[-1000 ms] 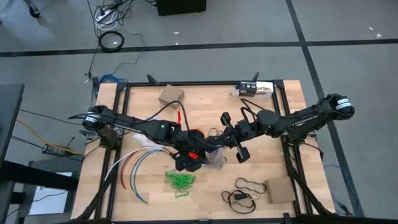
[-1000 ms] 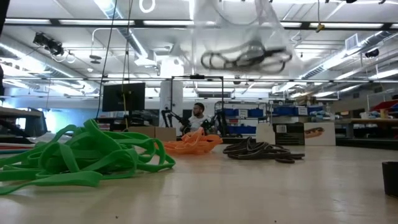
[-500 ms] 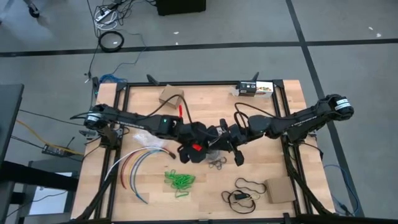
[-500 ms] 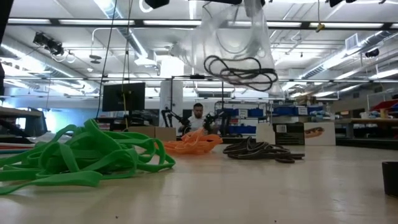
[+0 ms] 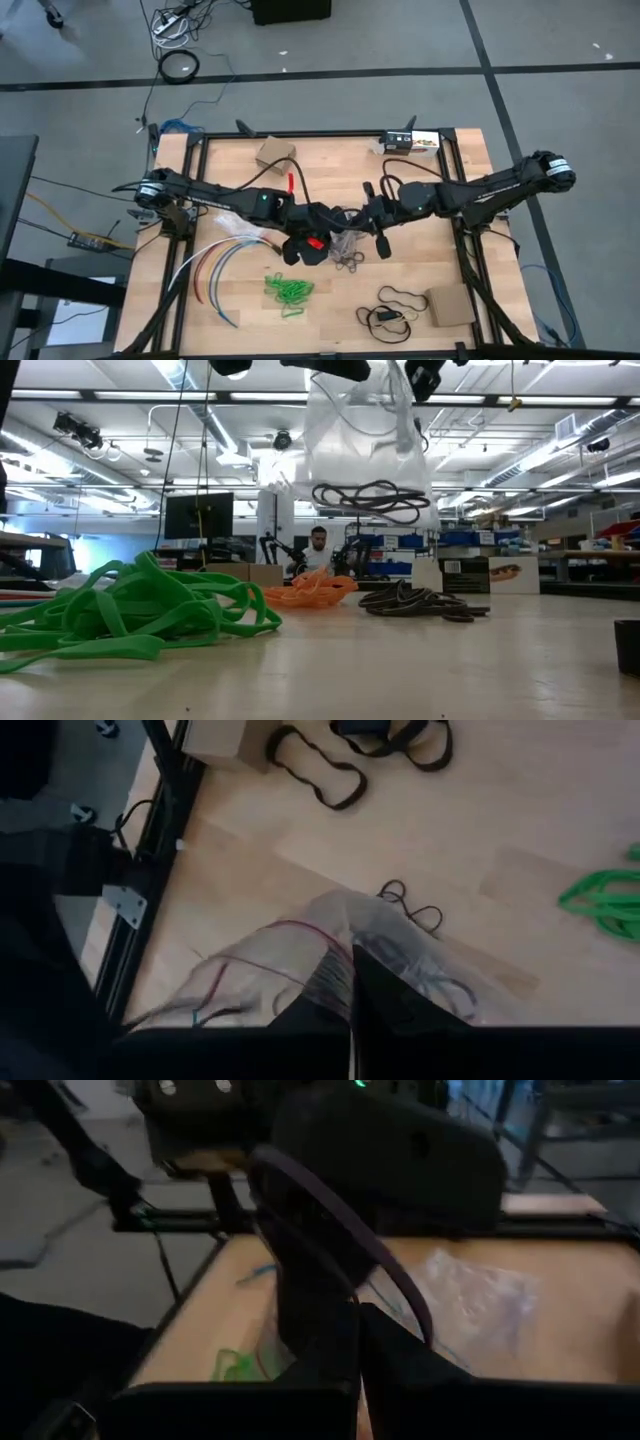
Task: Sort rubber bands
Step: Put the purple rubber band into the transparent zip bag
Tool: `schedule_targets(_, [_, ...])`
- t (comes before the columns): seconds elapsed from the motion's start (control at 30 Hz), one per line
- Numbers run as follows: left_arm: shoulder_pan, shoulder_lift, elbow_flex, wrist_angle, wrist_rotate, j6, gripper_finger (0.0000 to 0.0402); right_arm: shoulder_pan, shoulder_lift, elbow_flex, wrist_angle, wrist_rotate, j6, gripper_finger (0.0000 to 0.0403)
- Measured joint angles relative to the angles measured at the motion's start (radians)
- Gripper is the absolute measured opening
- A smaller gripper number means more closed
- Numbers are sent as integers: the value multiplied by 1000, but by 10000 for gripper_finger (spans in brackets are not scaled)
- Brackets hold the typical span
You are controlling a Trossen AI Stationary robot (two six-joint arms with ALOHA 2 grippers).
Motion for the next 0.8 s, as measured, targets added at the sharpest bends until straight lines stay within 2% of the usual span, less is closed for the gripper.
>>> schedule_targets(0.07, [-1, -1, 2, 1, -2, 0, 0, -3, -12, 0, -49, 24, 6, 0])
schedule_targets(0.23, [-1, -2, 22, 23, -2, 1, 0, -1, 0, 0, -84, -20, 21, 0])
schedule_targets(0.4, [-2, -2, 49, 25, 13, 1, 0, -3, -1, -1, -183, -15, 62, 3])
schedule_targets(0.8, [-2, -3, 51, -13, -3, 1, 0, 35, -4, 68, -191, -33, -32, 38])
